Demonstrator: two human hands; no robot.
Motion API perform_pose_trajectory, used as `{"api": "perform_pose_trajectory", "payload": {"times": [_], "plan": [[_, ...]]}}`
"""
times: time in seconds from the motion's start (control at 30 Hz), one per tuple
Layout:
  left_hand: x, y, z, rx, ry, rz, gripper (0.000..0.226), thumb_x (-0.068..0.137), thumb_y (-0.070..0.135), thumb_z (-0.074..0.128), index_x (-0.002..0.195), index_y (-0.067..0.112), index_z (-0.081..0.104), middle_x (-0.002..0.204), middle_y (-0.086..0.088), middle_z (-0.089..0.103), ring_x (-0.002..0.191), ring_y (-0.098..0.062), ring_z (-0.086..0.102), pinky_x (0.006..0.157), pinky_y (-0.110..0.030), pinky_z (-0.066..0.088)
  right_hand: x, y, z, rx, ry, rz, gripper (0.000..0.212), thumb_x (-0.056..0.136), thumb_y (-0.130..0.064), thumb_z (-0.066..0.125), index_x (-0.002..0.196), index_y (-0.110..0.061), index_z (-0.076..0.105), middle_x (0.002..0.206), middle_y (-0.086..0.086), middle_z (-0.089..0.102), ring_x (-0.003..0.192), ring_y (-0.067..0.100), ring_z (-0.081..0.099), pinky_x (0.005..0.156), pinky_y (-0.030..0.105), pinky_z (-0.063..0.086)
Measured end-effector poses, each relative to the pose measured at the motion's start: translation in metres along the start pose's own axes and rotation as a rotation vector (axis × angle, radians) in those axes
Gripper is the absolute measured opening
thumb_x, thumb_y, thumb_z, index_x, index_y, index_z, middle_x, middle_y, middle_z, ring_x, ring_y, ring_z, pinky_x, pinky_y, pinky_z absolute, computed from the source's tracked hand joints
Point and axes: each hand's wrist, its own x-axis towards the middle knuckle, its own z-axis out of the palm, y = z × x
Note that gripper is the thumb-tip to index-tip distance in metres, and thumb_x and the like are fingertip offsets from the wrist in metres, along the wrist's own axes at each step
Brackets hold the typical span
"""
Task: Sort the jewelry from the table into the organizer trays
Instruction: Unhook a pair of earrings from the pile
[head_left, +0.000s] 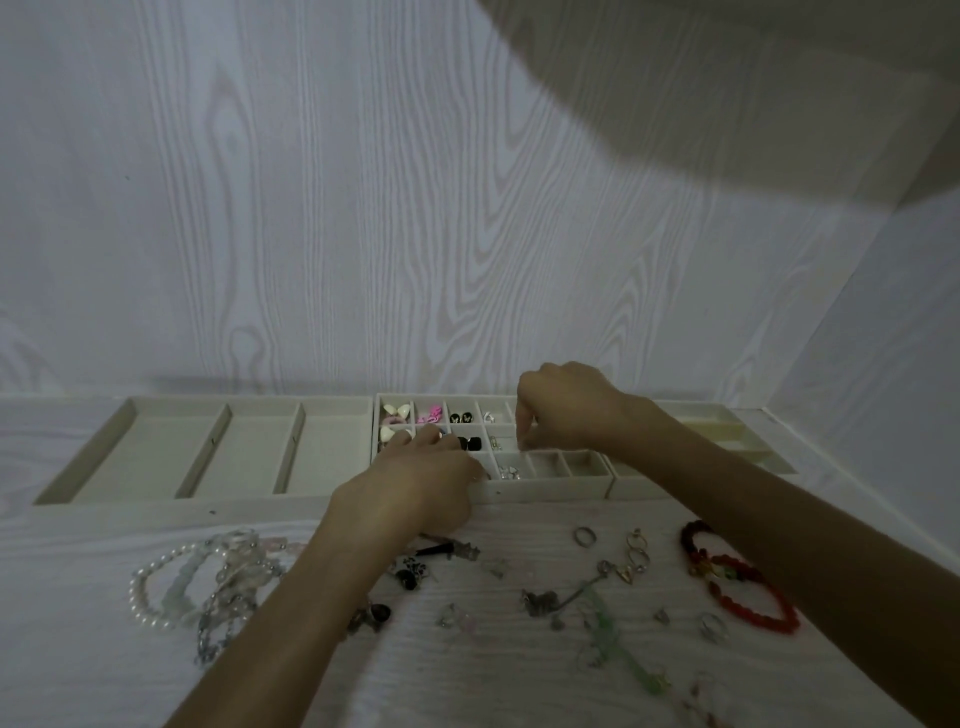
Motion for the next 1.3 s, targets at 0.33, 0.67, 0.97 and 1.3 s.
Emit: {"api": "perform_pose_trajectory", "payload": {"times": [0.33, 0.67, 0.97, 1.3], "plan": [[0.0, -0.002, -0.001, -0.02, 0.012, 0.017, 0.058, 0.094, 0.013, 0.038, 0.145, 0.039, 0.028, 0.152, 0.0, 0.027, 0.14, -0.023, 0.017, 0.116, -0.038, 0.016, 0.01, -0.01, 0.008, -0.067, -0.055, -0.136, 0.016, 0.074, -0.022, 0.076, 0.09, -0.025, 0.076, 0.093, -0.007, 0.07, 0.084, 0.013, 0.061, 0.065, 0.025, 0.036], [0.002, -0.003, 0.001, -0.004, 0.016, 0.028, 0.057, 0.094, 0.013, 0.038, 0.145, 0.037, 0.03, 0.15, -0.001, 0.03, 0.138, -0.023, 0.02, 0.115, -0.039, 0.016, 0.003, -0.005, 0.009, -0.166, -0.081, -0.219, 0.015, 0.081, -0.031, 0.07, 0.096, -0.032, 0.075, 0.093, -0.01, 0.067, 0.087, 0.012, 0.058, 0.07, 0.025, 0.037], [0.027, -0.011, 0.011, -0.102, 0.381, 0.077, 0.037, 0.098, 0.031, 0.035, 0.131, 0.041, 0.049, 0.142, 0.011, 0.035, 0.13, -0.014, 0.024, 0.1, -0.031, 0.022, -0.024, 0.019, 0.012, -0.044, 0.079, -0.205, 0.037, 0.091, -0.014, 0.052, 0.107, -0.045, 0.065, 0.134, -0.009, 0.046, 0.126, 0.014, 0.032, 0.098, 0.031, 0.025], [0.045, -0.005, 0.007, -0.051, 0.246, 0.157, 0.036, 0.099, 0.031, 0.031, 0.12, 0.043, 0.058, 0.145, 0.011, 0.031, 0.133, -0.014, 0.021, 0.106, -0.032, 0.022, -0.024, 0.028, 0.031, -0.075, 0.061, -0.207, 0.056, 0.087, -0.005, 0.045, 0.12, -0.048, 0.058, 0.153, -0.008, 0.024, 0.142, 0.019, 0.012, 0.113, 0.041, 0.011]]}}
